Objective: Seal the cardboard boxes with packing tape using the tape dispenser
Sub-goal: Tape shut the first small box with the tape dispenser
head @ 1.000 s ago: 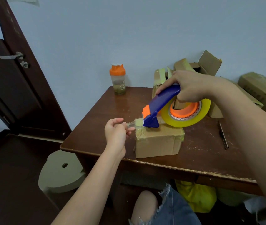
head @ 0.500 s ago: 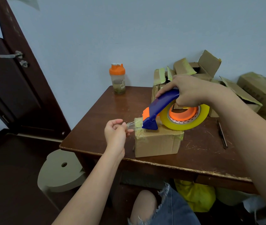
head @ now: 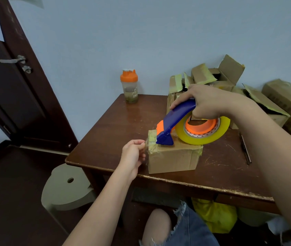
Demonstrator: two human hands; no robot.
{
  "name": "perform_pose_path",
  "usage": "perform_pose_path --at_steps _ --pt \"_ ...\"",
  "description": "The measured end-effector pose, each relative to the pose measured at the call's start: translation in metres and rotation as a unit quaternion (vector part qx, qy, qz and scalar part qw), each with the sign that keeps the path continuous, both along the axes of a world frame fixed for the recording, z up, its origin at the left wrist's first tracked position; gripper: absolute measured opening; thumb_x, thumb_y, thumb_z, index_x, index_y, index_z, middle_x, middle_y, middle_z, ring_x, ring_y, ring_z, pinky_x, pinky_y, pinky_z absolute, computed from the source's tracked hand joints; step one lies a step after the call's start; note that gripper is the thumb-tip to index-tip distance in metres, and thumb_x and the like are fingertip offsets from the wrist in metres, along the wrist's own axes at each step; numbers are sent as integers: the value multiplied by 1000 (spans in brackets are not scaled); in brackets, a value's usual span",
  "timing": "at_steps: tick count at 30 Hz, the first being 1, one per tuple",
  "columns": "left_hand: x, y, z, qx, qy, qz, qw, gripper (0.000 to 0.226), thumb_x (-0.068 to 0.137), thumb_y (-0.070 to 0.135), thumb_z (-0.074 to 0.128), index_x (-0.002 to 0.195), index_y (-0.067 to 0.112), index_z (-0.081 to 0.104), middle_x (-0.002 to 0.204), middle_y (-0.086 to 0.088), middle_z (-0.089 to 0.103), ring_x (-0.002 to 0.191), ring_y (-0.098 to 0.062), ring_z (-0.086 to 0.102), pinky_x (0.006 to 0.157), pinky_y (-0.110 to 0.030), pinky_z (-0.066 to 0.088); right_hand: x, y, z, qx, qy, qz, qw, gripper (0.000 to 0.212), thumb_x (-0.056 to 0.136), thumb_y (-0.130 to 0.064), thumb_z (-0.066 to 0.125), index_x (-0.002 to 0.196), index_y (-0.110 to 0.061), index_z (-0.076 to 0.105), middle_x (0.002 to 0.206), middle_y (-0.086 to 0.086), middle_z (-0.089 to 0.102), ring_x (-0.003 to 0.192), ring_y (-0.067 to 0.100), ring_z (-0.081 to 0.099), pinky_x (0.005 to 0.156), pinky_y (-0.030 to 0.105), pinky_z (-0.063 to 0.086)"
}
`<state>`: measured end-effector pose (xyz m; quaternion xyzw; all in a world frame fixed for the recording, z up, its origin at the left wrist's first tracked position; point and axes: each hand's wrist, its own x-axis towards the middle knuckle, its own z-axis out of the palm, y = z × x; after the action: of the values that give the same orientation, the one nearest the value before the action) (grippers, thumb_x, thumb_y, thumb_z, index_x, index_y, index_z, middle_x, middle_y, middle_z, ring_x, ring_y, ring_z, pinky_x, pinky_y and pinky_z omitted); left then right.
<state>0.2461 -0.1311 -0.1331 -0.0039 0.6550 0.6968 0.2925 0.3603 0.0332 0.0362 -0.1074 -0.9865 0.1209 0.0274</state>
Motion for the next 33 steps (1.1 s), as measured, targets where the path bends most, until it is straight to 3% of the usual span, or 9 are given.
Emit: perform_pose_path --at_steps 2,6,8,14,18,23,26,30,33 --pt "0 4 -1 -7 -9 -19 1000 17 99 7 48 103 9 64 98 -14 66 72 -18 53 62 -28 48 0 -1 0 7 -1 -1 1000 64 80 9 47 119 -38 66 83 -18 40 71 10 47 54 21 34" --pt "4 8 -6 -36 12 -47 998 16 101 15 46 99 12 61 110 -17 68 94 -31 63 96 -50 52 -2 -4 1 22 -7 -1 1000 63 81 9 48 120 -38 65 82 -18 38 69 7 43 54 19 32" --pt "6 6 -9 -50 23 -62 997 18 102 27 48 99 13 59 109 -16 69 99 -33 65 96 -53 51 -3 -6 1 27 -10 2 1000 64 81 9 48 121 -38 65 82 -18 38 69 6 42 55 19 32" --pt "-1 -9 -8 -58 210 -3 976 19 93 16 63 110 23 61 111 0 65 104 -13 62 84 -28 53 -4 -6 0 37 -11 9 999 64 81 8 49 122 -38 64 82 -19 37 70 5 42 56 19 33" --pt "7 -12 -12 62 266 -176 946 61 86 57 59 143 48 39 143 32 38 120 23 36 95 -13 34 -3 -3 -1 34 -18 11 999 64 80 7 52 122 -39 63 83 -19 38 71 6 44 57 20 36" --pt "7 -10 -21 -20 350 -280 894 89 68 75 66 134 74 5 156 35 4 146 -1 16 121 -46 21 -3 2 0 28 -36 21 999 66 79 6 56 126 -41 58 90 -15 35 80 15 50 71 31 51" --pt "2 -10 -15 -48 348 -294 889 90 72 72 65 136 70 3 148 46 2 147 -4 13 121 -51 17 -1 10 -4 29 5 24 999 62 78 2 62 120 -43 56 103 -2 35 92 23 51 77 36 51" --pt "5 -7 -14 -38 275 -301 912 89 91 45 56 148 51 -13 158 23 14 140 -2 24 115 -26 22 0 13 -20 72 69 27 995 54 75 -8 68 117 -42 58 108 2 39 97 24 46 83 42 49" --pt "8 -6 -13 -55 271 -290 916 84 96 40 51 149 47 -14 156 20 20 136 0 26 111 -23 24 -2 14 -24 104 56 6 993 71 79 -11 67 134 -50 45 105 -1 41 88 22 52 75 36 51"
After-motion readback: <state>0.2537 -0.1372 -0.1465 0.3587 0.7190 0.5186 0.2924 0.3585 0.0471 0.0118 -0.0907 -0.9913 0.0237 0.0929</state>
